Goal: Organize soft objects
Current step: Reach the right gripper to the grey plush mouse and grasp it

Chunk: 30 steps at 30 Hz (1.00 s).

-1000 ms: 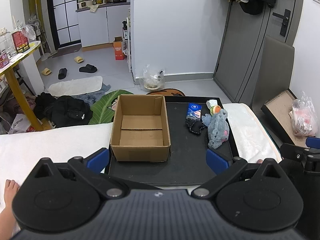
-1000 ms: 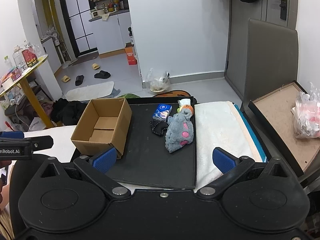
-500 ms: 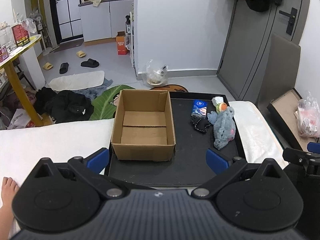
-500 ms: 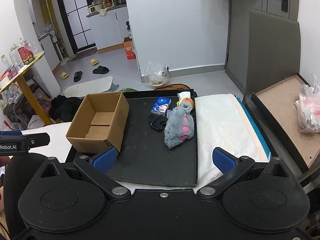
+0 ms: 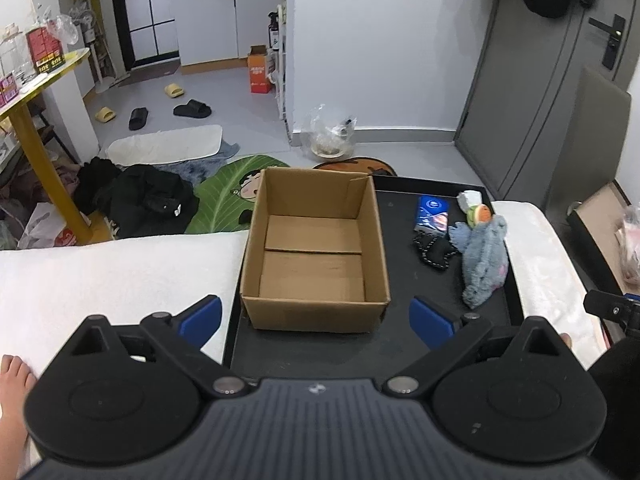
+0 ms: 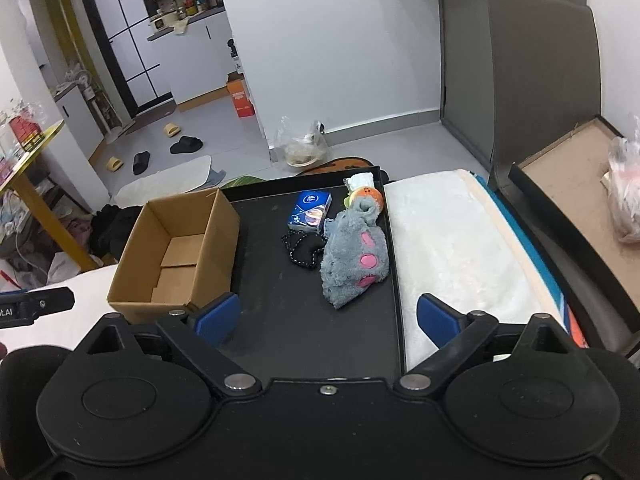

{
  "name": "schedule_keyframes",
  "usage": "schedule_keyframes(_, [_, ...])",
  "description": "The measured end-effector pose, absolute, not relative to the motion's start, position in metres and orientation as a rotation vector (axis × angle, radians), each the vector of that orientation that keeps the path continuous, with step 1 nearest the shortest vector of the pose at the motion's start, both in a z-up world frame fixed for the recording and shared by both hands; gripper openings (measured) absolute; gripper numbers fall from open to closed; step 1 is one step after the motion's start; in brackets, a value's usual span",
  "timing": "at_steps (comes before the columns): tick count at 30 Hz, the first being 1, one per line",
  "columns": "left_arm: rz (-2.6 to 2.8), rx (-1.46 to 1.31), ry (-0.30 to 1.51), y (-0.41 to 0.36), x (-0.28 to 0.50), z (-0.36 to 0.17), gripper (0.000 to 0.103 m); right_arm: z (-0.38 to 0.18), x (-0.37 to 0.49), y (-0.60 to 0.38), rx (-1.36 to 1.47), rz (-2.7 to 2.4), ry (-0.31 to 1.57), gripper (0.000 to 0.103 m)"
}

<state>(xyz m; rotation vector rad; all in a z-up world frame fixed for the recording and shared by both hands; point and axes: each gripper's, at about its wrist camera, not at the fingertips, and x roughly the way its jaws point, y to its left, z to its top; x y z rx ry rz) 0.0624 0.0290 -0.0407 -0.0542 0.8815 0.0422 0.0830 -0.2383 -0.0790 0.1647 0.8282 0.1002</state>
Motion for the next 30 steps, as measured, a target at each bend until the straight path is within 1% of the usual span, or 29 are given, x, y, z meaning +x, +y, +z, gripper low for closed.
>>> schedule_keyframes(5, [0.058,-0.070,0.892,0.039,0.076,-0.049,0.100,-0.090,0.099,-0.236,0.177,0.084,0.842,0.090])
schedule_keyframes(18, [0.122,-0.121,0.937,0.074,0.114,-0.077,0.095,-0.120,0.136,-0.233,0.212,0.049,0.896,0.089])
schedule_keyframes(20, [0.141,-0.130,0.941,0.080,0.120,-0.081,0.091,-0.126,0.143,-0.232,0.213,0.043,0.910,0.089])
schedule_keyframes(22, [0.159,-0.135,0.941,0.087,0.124,-0.084,0.090,-0.133,0.149,-0.230,0.209,0.039,0.923,0.089])
schedule_keyframes(30, [0.160,-0.122,0.977,0.098,0.149,-0.102,0.090,-0.153,0.176,-0.227,0.225,0.030,0.951,0.089])
